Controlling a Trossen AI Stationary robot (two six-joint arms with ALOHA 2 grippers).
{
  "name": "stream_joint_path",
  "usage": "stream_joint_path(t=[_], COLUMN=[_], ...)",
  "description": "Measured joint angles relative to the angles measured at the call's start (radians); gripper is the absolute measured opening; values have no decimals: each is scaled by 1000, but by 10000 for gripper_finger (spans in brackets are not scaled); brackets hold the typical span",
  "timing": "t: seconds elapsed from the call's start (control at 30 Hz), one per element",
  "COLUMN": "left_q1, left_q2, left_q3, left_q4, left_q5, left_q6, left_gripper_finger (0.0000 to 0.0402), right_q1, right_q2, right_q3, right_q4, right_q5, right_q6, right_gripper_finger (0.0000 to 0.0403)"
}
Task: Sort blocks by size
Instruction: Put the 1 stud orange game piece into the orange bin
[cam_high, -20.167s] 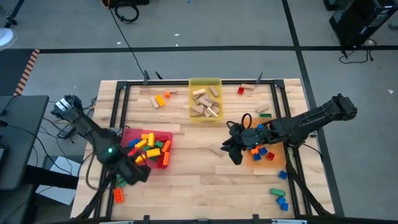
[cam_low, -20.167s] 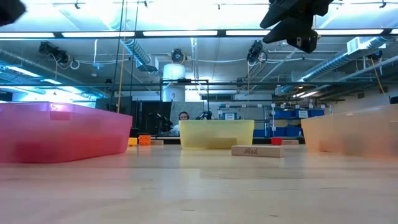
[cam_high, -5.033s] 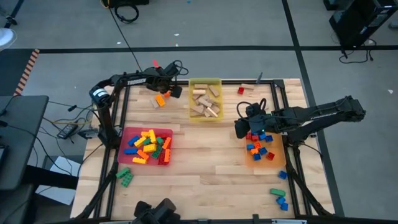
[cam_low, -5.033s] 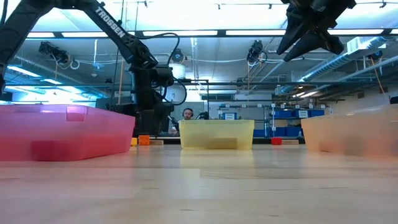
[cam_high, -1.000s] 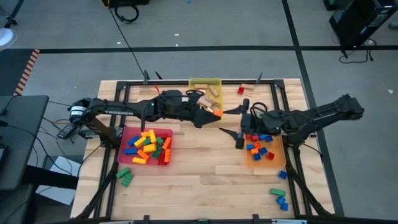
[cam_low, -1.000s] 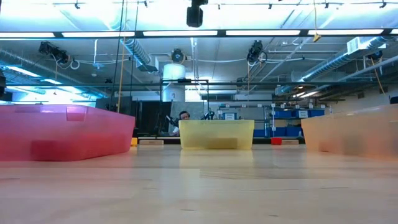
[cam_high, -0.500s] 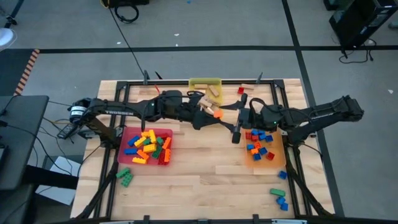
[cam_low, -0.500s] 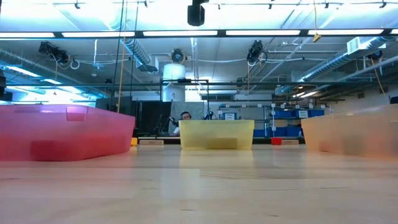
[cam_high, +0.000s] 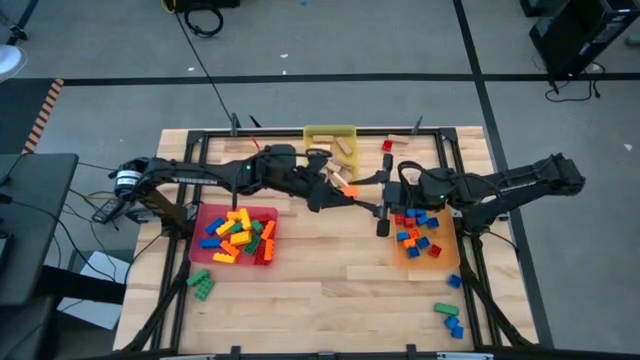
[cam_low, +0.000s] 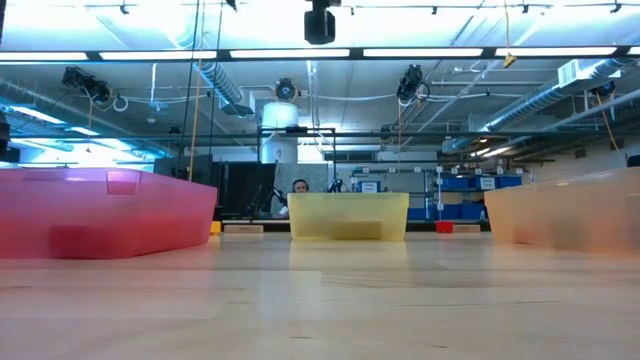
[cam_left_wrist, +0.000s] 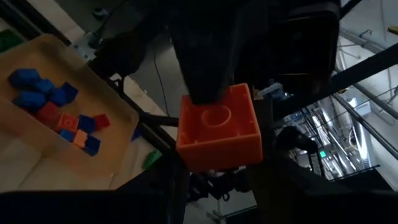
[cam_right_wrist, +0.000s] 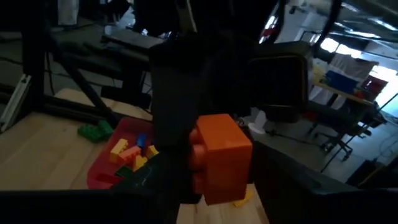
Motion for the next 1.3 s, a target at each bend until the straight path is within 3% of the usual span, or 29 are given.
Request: stream_joint_path(t=[0.27, 0.63, 0.87, 1.1, 1.3], left_q1=[1, 22, 79, 139, 165], left_q2=[28, 32, 32, 32, 32], left_q3=[-1, 1, 0, 0, 0], left_q4=[6, 47, 61, 56, 55], left_q5=[-29, -64, -63, -67, -138], left_q6=[0, 128, 203, 429, 473], left_gripper_finger=[159, 191, 193, 193, 193], right_q1=[1, 2, 2, -3, -68], right_q2=[41, -28, -138, -276, -321], right_q3=[-1, -1, 0, 0, 1], right_q4=[-19, -64, -188, -454, -816], right_q5=[-7, 97, 213, 385, 411], right_q6=[1, 11, 147, 506, 957], right_gripper_finger=[109, 110, 114, 114, 114])
